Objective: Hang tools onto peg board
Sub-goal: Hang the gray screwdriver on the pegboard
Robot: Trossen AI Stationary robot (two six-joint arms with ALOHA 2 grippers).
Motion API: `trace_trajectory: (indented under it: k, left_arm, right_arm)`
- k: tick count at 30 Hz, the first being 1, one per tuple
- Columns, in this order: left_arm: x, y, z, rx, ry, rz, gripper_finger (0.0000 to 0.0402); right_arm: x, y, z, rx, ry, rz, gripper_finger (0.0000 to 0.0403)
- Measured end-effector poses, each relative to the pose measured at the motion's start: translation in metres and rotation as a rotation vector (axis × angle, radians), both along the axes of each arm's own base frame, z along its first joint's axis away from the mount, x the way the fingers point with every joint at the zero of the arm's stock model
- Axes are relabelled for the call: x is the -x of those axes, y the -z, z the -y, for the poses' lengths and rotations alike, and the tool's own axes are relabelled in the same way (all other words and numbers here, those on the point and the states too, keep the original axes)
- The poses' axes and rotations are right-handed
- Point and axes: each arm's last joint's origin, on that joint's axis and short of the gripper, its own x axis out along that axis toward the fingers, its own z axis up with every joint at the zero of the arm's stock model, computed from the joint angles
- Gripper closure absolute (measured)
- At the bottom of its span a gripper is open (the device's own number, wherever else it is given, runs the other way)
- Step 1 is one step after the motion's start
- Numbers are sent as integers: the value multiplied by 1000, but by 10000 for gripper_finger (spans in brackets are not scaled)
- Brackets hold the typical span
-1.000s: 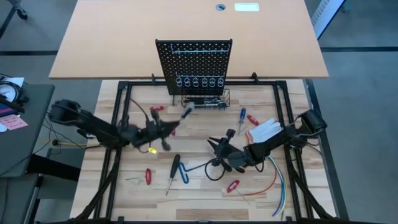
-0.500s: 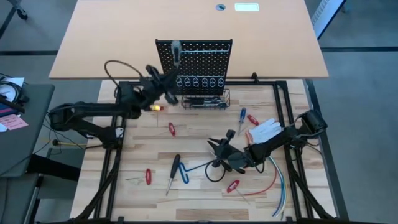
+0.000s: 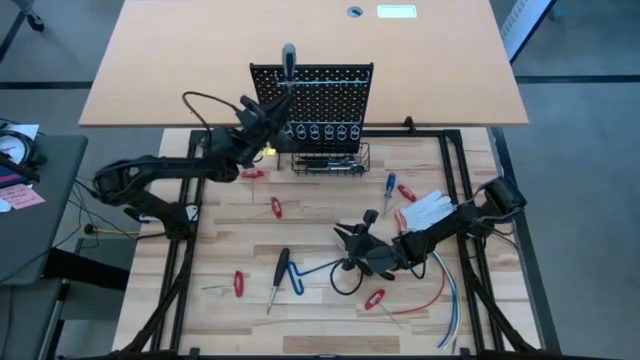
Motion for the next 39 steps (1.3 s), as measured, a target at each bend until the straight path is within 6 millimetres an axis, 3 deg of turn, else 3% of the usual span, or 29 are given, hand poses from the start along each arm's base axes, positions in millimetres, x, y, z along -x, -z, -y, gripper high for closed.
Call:
trace_trajectory:
  k: [6,11,24,32,39]
  left_arm:
    - [-1,0,11,55,-125,-80,401]
    - [0,3,7,138,-177,-58,401]
    - [1,4,3,160,-205,-53,401]
    - [3,11,-9,231,-225,-86,401]
    - [5,17,-18,273,-234,-118,362]
  right_arm:
    - [1,2,0,4,1,-18,337]
    - [1,2,0,3,1,-18,337]
    - [1,2,0,2,1,-17,337]
    - [1,2,0,1,0,-17,337]
    - [1,2,0,0,1,-16,337]
